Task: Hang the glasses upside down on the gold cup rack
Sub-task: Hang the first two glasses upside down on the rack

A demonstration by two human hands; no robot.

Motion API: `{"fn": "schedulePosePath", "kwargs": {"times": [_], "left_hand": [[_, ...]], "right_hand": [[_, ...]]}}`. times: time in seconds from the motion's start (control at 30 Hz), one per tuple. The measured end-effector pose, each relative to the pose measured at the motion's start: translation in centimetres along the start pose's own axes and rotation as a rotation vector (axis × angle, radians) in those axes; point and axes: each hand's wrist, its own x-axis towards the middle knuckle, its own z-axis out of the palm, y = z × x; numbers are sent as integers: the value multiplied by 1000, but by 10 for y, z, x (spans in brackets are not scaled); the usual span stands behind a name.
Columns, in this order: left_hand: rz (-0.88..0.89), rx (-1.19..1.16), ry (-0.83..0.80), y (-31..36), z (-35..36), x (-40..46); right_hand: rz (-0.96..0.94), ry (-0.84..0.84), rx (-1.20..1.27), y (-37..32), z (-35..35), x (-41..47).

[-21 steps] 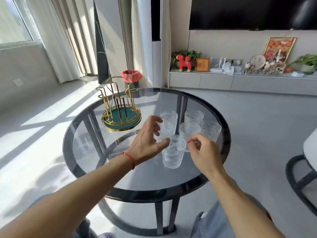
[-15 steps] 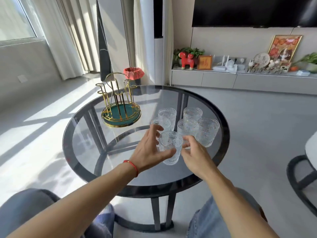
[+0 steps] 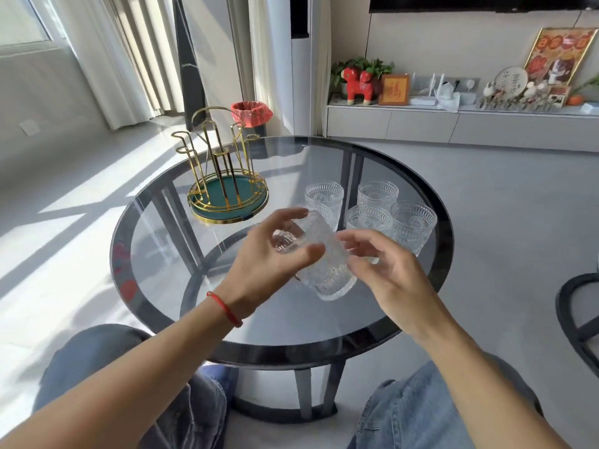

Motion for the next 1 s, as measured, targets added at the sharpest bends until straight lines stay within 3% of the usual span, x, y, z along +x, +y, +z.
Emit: {"fn": "schedulePosePath", "kwargs": {"times": [0.1,0.27,0.4,0.47,0.53,0.6,0.73,0.8,0.9,1.0], "left_hand": [[-117,-375,-18,6,-31,21],[-170,-743,-50,-7,-62,56],[-166,-1105,-83,-34,-72,71],[-185,-1098,-54,-46,-76,80],[-195,-1009,-46,-58,-81,88],[-204,-774,-15,-71,-89,92],[-60,271,208,-109,-113,91],[-10,589,293,-128,-120,92],[-45,800,226,-148,-122,93],[-51,856,189,-157,-124,94]], "right_hand": [[-32,17,4,-23,25,11],[2,62,-147,-54,51,79],[105,-102,-98,-60,65,137],[134,-148,-65,-57,67,158],[147,-156,-83,-52,66,175],[144,-114,-152,-50,63,187],[122,155,-235,-49,41,217],[112,306,-249,-55,34,238],[33,426,-163,-69,43,280],[-64,418,-127,-85,68,330]]}}
